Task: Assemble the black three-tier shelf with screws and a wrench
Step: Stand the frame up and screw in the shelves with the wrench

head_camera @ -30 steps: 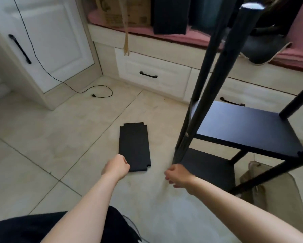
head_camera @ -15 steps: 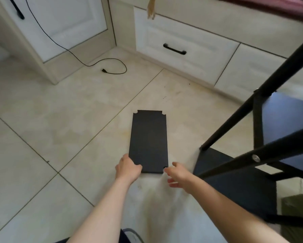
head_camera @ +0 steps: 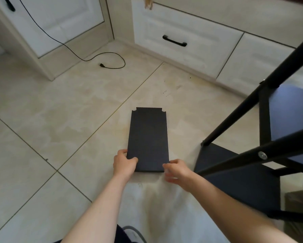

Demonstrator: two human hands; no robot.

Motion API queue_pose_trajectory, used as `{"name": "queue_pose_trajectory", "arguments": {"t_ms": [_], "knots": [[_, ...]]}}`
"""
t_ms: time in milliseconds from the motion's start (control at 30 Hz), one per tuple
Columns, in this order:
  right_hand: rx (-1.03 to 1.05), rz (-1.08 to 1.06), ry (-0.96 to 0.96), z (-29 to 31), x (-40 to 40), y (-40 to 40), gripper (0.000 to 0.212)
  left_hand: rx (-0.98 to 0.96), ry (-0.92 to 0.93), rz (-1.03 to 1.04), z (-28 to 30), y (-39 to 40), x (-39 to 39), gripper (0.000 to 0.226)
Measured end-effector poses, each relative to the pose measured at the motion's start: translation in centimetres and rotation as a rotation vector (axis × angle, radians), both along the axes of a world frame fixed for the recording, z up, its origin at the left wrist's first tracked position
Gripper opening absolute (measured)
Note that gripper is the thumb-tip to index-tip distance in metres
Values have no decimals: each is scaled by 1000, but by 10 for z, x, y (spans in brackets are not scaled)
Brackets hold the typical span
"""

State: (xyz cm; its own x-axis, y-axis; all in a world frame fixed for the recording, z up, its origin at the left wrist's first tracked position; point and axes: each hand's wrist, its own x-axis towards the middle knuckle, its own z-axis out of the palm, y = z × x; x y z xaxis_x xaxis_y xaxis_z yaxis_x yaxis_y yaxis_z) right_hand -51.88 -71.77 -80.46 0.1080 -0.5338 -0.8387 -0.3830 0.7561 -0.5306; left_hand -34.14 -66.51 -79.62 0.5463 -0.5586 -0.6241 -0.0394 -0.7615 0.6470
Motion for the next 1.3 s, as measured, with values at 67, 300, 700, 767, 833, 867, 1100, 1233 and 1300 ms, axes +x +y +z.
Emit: {"name": "queue_pose_trajectory", "arguments": {"t_ms": [67, 300, 700, 767, 833, 867, 1100, 1233, 1300], "knots": [[27, -80, -45, 4, 2, 5, 40, -24, 11, 87, 2, 2, 2, 47], [57, -416, -233, 17, 2, 13, 40, -63, 149, 421, 13, 2, 10, 45], [174, -575, -535, 108, -5, 16, 25, -88, 558, 495, 104, 8, 11, 18], [158, -575, -558, 130, -11, 21, 21, -89, 647, 459, 131, 13, 16, 11], [137, -568, -577, 154, -17, 29, 17, -101, 699, 428, 158, 20, 21, 9], [129, -563, -591, 167, -21, 32, 15, -112, 704, 414, 173, 24, 23, 16], [104, -488, -682, 266, -63, 69, 20, -381, 584, 318, 256, 58, 29, 56], [61, -380, -679, 310, -104, 93, 20, -429, 601, 286, 295, 75, 28, 64], [44, -308, -677, 327, -128, 104, 19, -424, 655, 247, 311, 82, 28, 64]]}}
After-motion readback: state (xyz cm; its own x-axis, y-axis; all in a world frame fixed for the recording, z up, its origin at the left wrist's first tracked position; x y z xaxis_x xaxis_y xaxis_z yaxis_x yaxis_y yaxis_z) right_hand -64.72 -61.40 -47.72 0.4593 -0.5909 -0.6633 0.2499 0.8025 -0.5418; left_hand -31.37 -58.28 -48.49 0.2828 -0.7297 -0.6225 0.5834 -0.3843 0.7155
